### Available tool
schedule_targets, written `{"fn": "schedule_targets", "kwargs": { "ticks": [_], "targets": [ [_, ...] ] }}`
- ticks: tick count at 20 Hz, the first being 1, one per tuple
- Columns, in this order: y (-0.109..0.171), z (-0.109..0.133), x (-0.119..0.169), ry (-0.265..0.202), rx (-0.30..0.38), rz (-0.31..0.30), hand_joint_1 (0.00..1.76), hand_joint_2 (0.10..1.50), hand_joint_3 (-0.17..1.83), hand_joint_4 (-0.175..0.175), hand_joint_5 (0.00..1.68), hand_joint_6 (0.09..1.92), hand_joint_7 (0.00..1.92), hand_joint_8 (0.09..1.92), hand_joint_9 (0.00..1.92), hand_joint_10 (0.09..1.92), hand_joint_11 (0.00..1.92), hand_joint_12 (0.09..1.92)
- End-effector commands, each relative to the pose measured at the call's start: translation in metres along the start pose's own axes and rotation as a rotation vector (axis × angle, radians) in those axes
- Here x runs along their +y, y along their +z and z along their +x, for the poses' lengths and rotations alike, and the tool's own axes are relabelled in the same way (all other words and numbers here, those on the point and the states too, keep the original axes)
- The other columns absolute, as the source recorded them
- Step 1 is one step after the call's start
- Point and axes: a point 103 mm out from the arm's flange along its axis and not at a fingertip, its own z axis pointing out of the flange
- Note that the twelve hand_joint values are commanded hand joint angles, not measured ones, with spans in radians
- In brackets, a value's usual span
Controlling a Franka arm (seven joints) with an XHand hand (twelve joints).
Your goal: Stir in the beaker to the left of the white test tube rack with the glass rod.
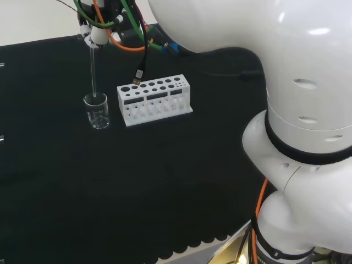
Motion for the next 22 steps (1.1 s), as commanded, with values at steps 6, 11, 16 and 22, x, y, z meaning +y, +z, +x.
{"fn": "schedule_targets", "kwargs": {
  "ticks": [6, 11, 16, 22],
  "targets": [
    [0.005, 0.008, 0.004, -0.025, 0.010, 0.006, 1.33, 0.52, 0.91, -0.175, 1.15, 0.84, 1.43, 0.68, 1.72, 0.44, 1.61, 0.56],
    [0.005, 0.006, 0.008, -0.027, 0.011, 0.005, 1.33, 0.52, 0.91, -0.175, 1.15, 0.84, 1.44, 0.68, 1.72, 0.43, 1.61, 0.56],
    [0.006, 0.003, 0.012, -0.024, 0.016, 0.012, 1.33, 0.52, 0.91, -0.175, 1.15, 0.84, 1.44, 0.68, 1.72, 0.43, 1.61, 0.55],
    [0.013, -0.010, 0.028, -0.026, 0.027, 0.018, 1.33, 0.52, 0.92, -0.175, 1.15, 0.83, 1.44, 0.67, 1.72, 0.43, 1.61, 0.55]
  ]
}}
